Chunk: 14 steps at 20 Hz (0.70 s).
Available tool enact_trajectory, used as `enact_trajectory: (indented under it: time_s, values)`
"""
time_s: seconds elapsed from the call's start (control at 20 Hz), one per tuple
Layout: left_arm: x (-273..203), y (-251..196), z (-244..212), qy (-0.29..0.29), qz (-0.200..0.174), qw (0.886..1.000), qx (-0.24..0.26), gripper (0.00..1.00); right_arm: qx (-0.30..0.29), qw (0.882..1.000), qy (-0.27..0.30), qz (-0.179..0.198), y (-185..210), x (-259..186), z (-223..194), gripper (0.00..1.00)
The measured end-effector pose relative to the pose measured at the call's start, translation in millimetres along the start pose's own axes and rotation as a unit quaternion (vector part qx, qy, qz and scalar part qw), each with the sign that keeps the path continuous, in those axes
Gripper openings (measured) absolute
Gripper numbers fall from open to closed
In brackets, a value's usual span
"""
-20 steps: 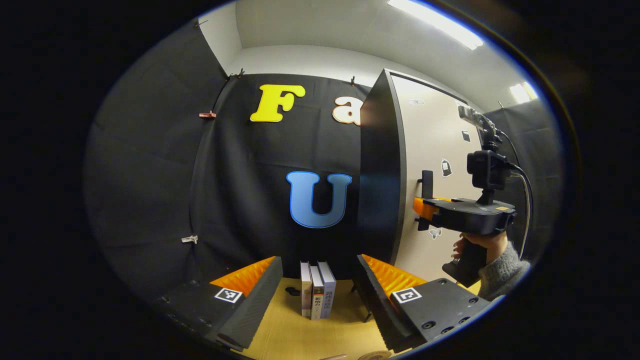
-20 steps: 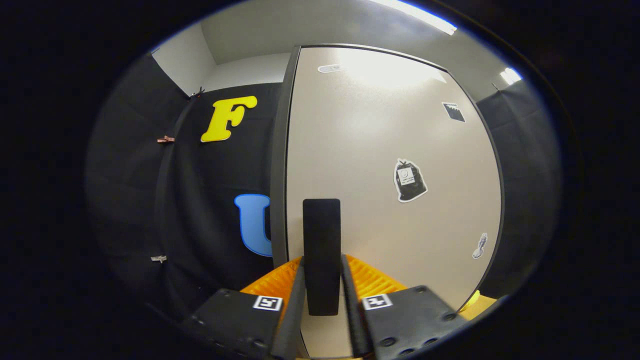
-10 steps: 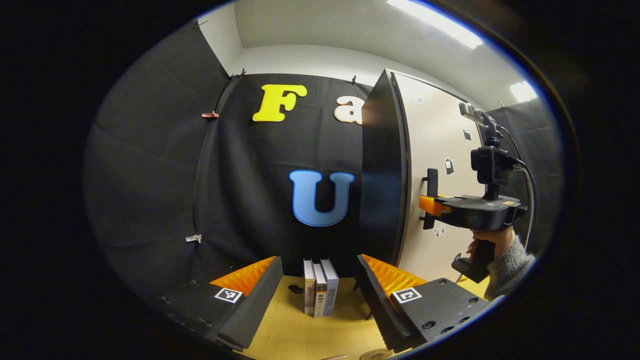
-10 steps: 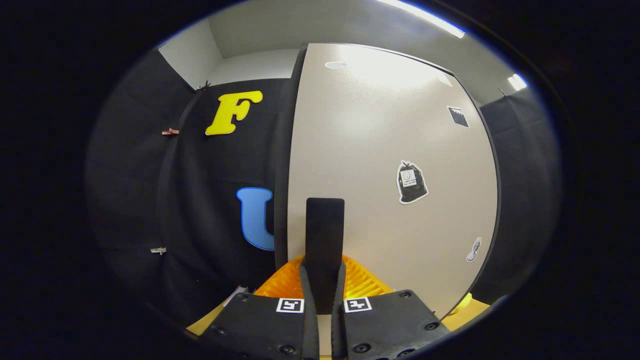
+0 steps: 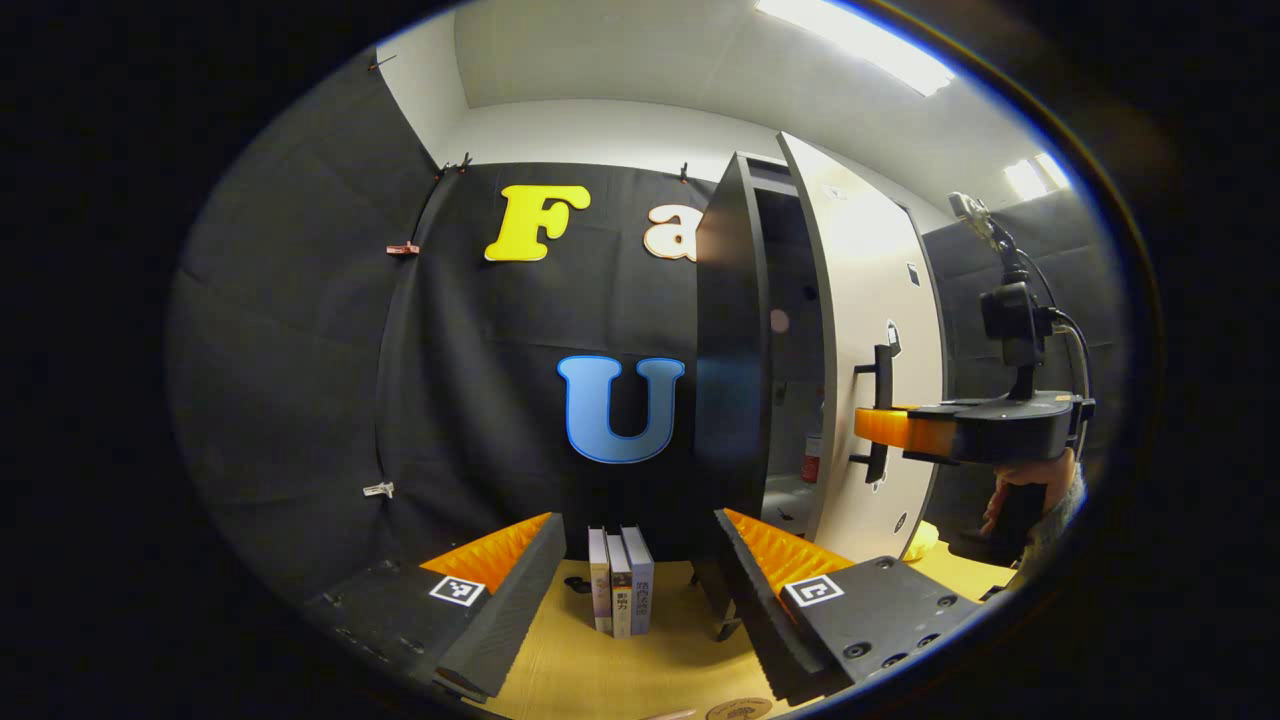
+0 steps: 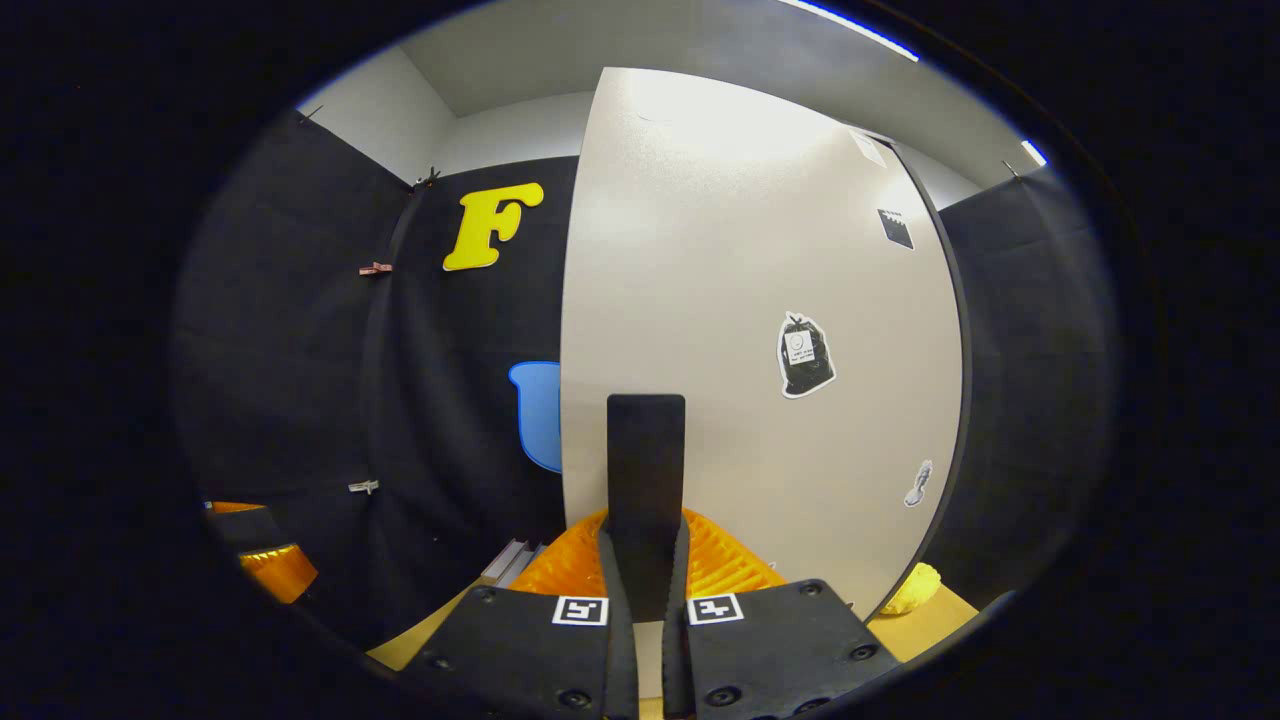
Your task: Open the cabinet door with the right hand, grasp the bottle in the cabinet with the left hand and place it on the coaster, then close the cabinet door with the right hand.
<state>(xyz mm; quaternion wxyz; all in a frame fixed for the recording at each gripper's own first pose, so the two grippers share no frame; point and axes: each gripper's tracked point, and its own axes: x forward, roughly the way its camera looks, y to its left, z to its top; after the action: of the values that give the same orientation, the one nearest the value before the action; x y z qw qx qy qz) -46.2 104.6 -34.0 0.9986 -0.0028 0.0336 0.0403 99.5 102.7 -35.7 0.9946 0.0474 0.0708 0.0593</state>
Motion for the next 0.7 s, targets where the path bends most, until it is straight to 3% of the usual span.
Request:
enact_trajectory:
  time_s: [0.45,0.7]
  values:
    - [-11,-39,16,-0.013,-0.036,0.999,0.019,0.93,0.001,1.000,0.010,-0.003,-32,-70,5,0.14]
    - [-12,-69,16,-0.013,-0.077,0.997,0.015,0.93,0.004,0.999,0.009,-0.032,-63,-108,10,0.13]
